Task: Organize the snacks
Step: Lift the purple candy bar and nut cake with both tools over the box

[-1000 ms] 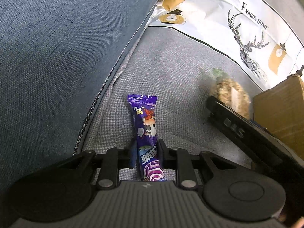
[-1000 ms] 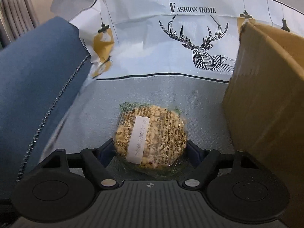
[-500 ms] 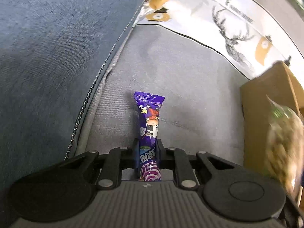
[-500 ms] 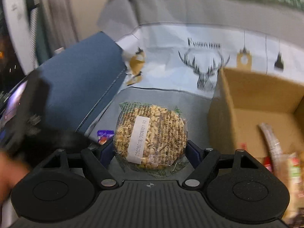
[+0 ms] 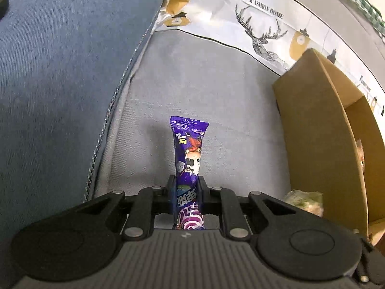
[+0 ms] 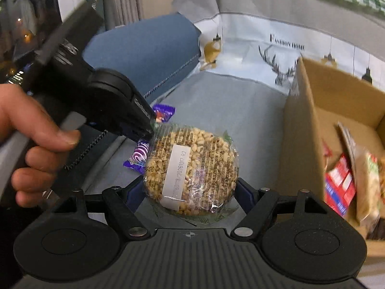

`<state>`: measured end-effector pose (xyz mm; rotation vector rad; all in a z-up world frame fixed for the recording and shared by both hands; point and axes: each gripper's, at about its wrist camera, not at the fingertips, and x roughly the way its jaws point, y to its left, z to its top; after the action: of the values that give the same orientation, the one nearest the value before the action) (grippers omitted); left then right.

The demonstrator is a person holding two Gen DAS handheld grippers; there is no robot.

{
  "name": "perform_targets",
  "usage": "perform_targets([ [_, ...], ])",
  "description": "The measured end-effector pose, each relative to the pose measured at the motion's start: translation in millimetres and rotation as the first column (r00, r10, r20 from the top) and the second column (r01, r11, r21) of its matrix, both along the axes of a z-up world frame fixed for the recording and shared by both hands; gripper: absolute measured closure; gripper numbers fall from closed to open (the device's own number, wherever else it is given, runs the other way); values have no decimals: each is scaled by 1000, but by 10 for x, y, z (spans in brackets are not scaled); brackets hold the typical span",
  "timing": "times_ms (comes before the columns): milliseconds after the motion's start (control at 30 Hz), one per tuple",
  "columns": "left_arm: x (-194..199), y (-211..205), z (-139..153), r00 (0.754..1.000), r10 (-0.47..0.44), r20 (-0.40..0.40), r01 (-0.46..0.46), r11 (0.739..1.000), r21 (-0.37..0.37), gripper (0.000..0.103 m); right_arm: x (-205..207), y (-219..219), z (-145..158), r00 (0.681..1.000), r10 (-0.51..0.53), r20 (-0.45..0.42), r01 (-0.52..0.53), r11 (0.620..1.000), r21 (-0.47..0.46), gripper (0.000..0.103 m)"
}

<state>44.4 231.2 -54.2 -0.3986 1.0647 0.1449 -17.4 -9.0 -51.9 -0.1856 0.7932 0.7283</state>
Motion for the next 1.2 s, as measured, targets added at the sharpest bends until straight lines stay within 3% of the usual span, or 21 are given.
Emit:
perform_targets([
  [133, -59, -115, -31, 999, -21, -28, 22, 999, 24, 85, -16, -33, -259, 997, -11, -76, 7, 999, -46, 24],
  [200, -87, -183, -86, 998, -32, -54, 34, 999, 37, 85, -18, -7, -298, 997, 4, -77, -8, 999, -52, 24],
  [400, -148, -210, -215, 997, 7, -81, -9, 1000, -23, 78, -1, 69, -462, 996, 11, -84, -20, 994, -111, 23],
  [567, -157, -269, -238, 996, 9, -86, -9, 1000, 1, 72, -1, 110, -488, 996, 23, -82, -33, 992, -120, 17],
  [900, -118, -352, -303, 995, -5, -95, 8, 1000, 28, 69, 15, 133, -560, 996, 26, -82, -36, 991, -128, 15],
  [1000, -69, -409, -312, 995, -27, -93, 32, 998, 55, 74, -2, 138, -579, 997, 26, -73, -35, 991, -132, 17],
  [1033, -72, -430, -308, 995, -38, -91, 45, 997, 68, 85, -13, 137, -579, 998, 24, -64, -32, 990, -134, 24],
  [1133, -111, -457, -219, 998, -39, -42, 44, 991, 128, 87, -33, 106, -553, 998, 22, -58, -29, 993, -113, 24],
  [1200, -194, -448, -73, 999, -32, 42, 25, 987, 158, 87, -87, 82, -468, 1000, 23, -17, -25, 995, -95, 24],
])
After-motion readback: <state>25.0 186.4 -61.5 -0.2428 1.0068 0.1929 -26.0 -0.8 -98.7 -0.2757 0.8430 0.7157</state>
